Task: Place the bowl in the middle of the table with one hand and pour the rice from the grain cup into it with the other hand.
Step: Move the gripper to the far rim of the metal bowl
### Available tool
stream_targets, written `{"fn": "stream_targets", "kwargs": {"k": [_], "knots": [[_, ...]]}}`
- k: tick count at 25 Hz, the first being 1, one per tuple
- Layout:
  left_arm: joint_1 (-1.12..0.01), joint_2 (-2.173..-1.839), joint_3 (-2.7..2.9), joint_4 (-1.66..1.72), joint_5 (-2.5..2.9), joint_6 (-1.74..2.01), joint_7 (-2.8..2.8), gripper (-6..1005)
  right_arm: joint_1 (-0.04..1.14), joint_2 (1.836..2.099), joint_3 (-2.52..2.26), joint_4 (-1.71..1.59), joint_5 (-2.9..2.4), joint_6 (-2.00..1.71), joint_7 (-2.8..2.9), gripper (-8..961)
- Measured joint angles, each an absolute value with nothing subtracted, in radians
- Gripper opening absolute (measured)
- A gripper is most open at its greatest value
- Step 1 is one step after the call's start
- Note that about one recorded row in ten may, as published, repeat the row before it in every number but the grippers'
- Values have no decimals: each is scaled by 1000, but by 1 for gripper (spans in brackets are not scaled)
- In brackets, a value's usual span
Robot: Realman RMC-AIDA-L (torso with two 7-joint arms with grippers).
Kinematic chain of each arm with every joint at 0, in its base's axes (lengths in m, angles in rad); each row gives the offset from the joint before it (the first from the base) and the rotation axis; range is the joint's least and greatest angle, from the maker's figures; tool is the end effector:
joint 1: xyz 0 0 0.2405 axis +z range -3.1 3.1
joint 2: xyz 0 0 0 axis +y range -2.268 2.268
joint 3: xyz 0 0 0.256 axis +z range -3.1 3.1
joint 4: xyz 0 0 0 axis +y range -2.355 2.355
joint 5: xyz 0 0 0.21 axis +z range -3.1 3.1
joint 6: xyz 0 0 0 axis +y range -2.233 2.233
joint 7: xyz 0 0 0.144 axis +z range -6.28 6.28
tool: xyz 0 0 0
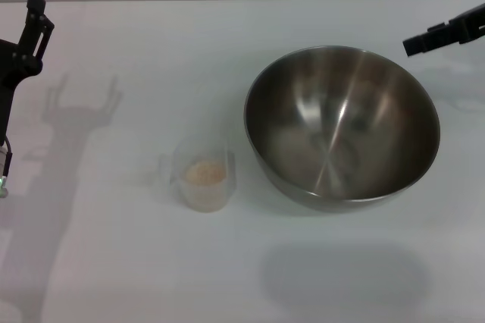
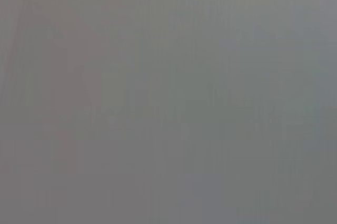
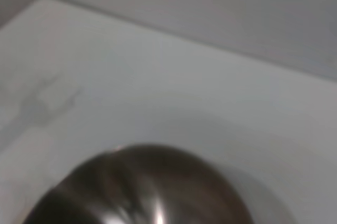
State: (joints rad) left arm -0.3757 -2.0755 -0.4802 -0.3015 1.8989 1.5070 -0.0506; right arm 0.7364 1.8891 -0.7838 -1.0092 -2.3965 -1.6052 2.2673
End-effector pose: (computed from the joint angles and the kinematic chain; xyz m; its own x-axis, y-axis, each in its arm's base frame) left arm -0.2895 0.2982 -0.0077 0.5943 -0.3213 0.7373 0.7358 -0.1528 -0.6597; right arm 0.2213 0.4056 0.1116 0.6813 -0.7085 -0.1841 -0.7218 -0.6084 -0.3298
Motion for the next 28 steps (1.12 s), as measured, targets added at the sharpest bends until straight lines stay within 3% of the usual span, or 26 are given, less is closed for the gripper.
{"fn": "stream_targets", "kwargs": {"k": [15,28], "knots": [[-373,-2075,-479,-300,1899,1533,-57,815,829,1888,-816,-1018,-2601,-1681,2355,674],[-372,-2074,-482,-299,1899,1544,-58,811,780,1951,-921,-1022,-2612,-1584,2357,673]]}}
